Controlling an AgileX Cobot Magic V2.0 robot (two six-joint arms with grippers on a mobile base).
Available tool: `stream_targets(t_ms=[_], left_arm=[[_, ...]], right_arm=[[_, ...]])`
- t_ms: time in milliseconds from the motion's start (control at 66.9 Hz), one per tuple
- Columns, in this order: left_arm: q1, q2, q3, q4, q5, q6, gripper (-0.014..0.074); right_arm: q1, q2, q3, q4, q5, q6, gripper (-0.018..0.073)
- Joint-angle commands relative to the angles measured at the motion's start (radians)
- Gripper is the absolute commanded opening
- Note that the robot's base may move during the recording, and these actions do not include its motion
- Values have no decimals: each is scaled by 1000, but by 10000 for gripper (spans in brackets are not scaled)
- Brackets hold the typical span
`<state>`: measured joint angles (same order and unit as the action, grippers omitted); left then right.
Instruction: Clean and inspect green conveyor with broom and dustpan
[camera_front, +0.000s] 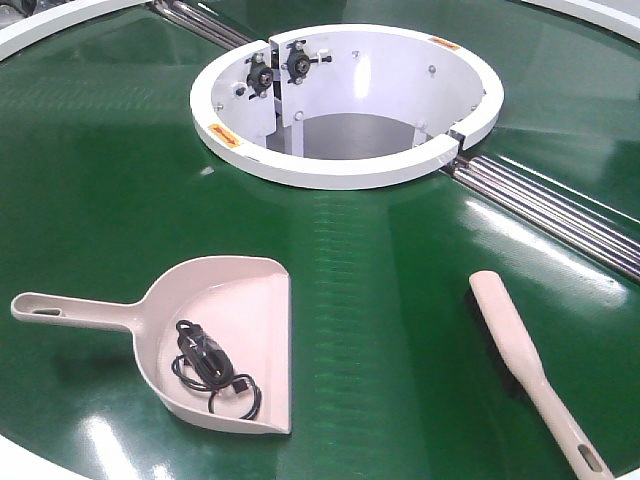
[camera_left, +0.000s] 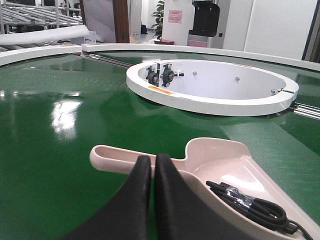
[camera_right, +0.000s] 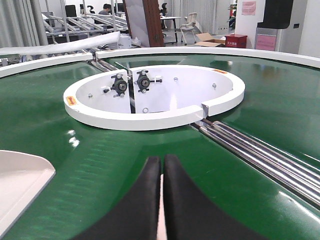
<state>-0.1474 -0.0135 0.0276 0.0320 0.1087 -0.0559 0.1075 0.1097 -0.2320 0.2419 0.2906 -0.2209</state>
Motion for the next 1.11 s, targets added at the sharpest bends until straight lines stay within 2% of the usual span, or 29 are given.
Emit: stream_targets(t_ms=[0, 60, 224, 374, 478, 568, 688, 1091], left_arm=[[2, -14, 30, -1, -67, -8, -8], [2, -14, 30, -1, -67, -8, -8], [2, -14, 30, -1, -67, -8, -8], [2, -14, 30, 0, -67, -8, -8], [2, -14, 30, 0, -67, -8, -8], [2, -14, 30, 0, -66, -8, -8], [2, -14, 30, 0, -66, -8, -8], [2, -14, 30, 0, -66, -8, -8]], right_arm=[[-10, 11, -15, -19, -68, -7, -10], [-42, 8, -2, -75, -73, 17, -10], [-162, 5, 54, -221, -126, 209, -10], [-130, -32, 146, -312, -242, 265, -10], [-83, -111, 223, -313, -301, 265, -10], [-75, -139, 284, -294, -349, 292, -10], [-76, -139, 280, -261, -325, 302, -10], [-76, -139, 280, -261, -327, 302, -10]])
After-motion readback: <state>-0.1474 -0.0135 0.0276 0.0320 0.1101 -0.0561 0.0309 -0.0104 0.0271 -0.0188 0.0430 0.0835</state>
